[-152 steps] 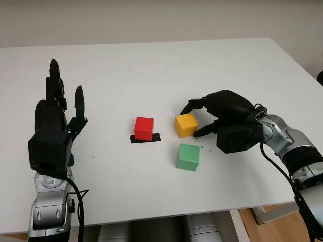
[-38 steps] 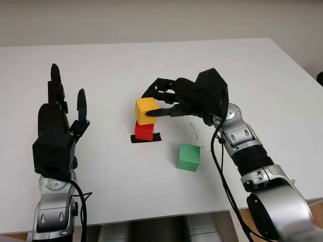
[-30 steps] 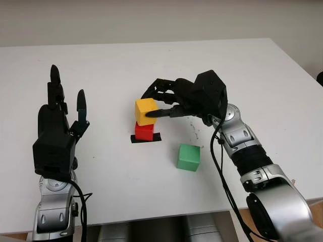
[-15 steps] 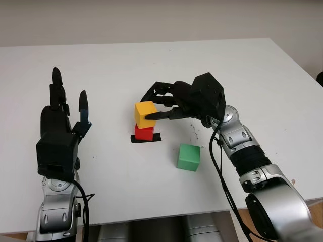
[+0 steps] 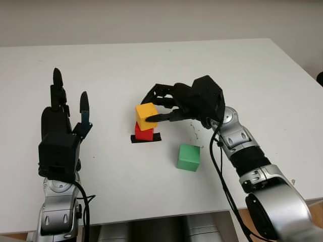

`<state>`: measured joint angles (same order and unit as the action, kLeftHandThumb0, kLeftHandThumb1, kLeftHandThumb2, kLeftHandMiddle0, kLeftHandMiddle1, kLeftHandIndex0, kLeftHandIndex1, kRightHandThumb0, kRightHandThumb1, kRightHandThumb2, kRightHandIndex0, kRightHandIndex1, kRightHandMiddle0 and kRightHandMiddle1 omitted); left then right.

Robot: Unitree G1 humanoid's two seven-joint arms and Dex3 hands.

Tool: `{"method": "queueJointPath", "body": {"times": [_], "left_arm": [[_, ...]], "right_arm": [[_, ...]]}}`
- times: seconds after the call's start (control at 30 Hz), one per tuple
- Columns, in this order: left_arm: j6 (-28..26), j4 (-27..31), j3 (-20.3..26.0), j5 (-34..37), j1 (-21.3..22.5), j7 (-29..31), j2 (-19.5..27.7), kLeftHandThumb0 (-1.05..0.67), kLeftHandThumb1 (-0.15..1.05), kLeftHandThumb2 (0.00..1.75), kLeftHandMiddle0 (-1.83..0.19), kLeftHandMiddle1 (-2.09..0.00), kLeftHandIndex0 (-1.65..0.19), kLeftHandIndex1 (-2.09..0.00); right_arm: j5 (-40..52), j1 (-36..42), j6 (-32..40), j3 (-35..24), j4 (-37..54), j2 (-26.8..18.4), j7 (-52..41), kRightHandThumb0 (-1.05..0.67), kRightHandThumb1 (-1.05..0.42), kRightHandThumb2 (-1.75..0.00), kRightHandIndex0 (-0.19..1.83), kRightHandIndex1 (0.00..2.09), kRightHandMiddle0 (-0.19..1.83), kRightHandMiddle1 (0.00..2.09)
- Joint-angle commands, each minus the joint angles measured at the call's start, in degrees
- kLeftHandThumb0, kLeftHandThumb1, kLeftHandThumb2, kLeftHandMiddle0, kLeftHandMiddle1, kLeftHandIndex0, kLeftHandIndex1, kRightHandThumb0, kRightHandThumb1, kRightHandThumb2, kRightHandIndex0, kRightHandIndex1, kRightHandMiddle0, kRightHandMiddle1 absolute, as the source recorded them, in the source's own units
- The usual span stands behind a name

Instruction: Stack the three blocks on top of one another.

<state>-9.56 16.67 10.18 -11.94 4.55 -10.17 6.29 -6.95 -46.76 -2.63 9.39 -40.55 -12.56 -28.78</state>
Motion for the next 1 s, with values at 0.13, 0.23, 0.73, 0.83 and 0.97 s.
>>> {"method": "queueJointPath", "body": {"times": [0.13, 0.23, 0.73, 0.83, 0.97], "left_arm": [[-0.1, 1.3, -0.4, -0.4, -0.3, -0.1, -0.1, -0.64, 1.05, 0.62, 0.01, -0.06, 0.02, -0.06], [0.0, 1.2, -0.4, -0.3, -0.4, 0.0, 0.0, -0.65, 1.05, 0.62, 0.02, -0.06, 0.02, -0.06], [-0.3, 1.1, -0.7, -1.0, -0.4, -0.2, 0.0, -0.65, 1.05, 0.62, 0.02, -0.05, 0.01, -0.06], [-0.4, 1.0, -0.7, -1.1, -0.3, -0.2, 0.0, -0.65, 1.05, 0.62, 0.02, -0.05, 0.01, -0.06], [-0.1, 0.8, -0.6, -0.9, -0.3, -0.1, 0.1, -0.66, 1.05, 0.61, 0.02, -0.05, 0.0, -0.06]], "right_arm": [[-0.2, -0.9, -3.0, 0.3, -1.4, -0.1, -0.8, -0.56, -0.95, -0.05, 0.31, 0.05, 0.3, 1.46], [-0.3, -1.0, -2.6, 0.5, -1.4, -0.3, -1.6, -0.61, -0.94, -0.05, 0.25, 0.04, 0.23, 1.23], [4.0, -1.7, 0.2, -1.3, -0.4, -1.3, -9.7, -0.73, -0.88, -0.05, -0.19, 0.0, -0.18, 0.08], [4.6, -1.8, 0.8, -2.0, 0.3, -1.7, -10.0, -0.74, -0.88, -0.05, -0.19, 0.0, -0.19, 0.01], [5.3, -1.9, -1.5, -2.9, 1.9, -3.2, -10.1, -0.76, -0.88, -0.05, -0.19, 0.0, -0.19, 0.0]]}}
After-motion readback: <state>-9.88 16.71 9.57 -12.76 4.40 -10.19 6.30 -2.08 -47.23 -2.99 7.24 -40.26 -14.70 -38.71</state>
